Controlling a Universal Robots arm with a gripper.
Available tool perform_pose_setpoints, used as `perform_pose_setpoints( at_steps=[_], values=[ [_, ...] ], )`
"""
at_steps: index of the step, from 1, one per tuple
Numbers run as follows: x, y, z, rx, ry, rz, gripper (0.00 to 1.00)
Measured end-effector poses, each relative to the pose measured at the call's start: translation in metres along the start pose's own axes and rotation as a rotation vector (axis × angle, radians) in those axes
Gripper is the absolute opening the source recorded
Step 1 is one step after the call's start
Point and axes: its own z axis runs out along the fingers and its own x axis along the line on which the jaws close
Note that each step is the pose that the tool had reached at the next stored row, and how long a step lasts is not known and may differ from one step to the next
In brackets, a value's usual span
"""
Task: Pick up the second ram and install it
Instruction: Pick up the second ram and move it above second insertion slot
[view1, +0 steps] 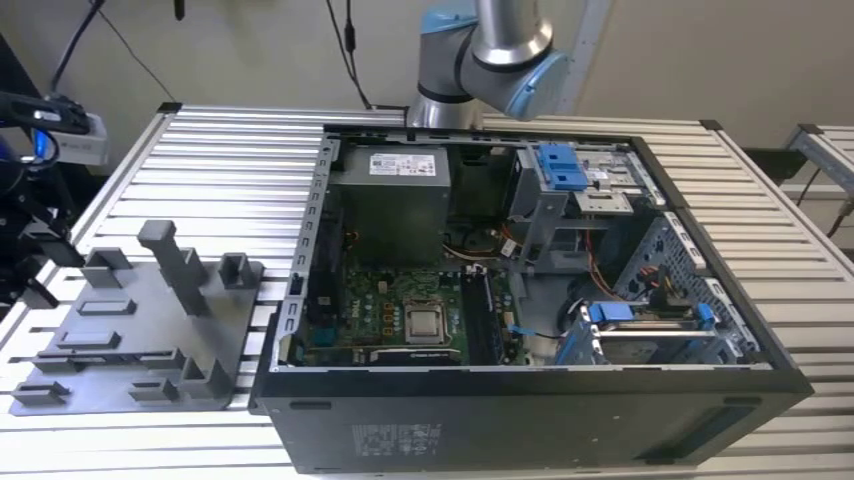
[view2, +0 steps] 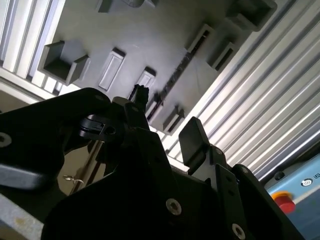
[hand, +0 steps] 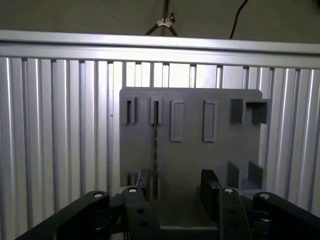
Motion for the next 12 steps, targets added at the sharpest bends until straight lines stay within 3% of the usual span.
perform_pose_setpoints(
  at_steps=[12],
  values=[
    [0.0007,0.0023,0.0156,0.002,0.0001,-0.009,0.54]
  ],
)
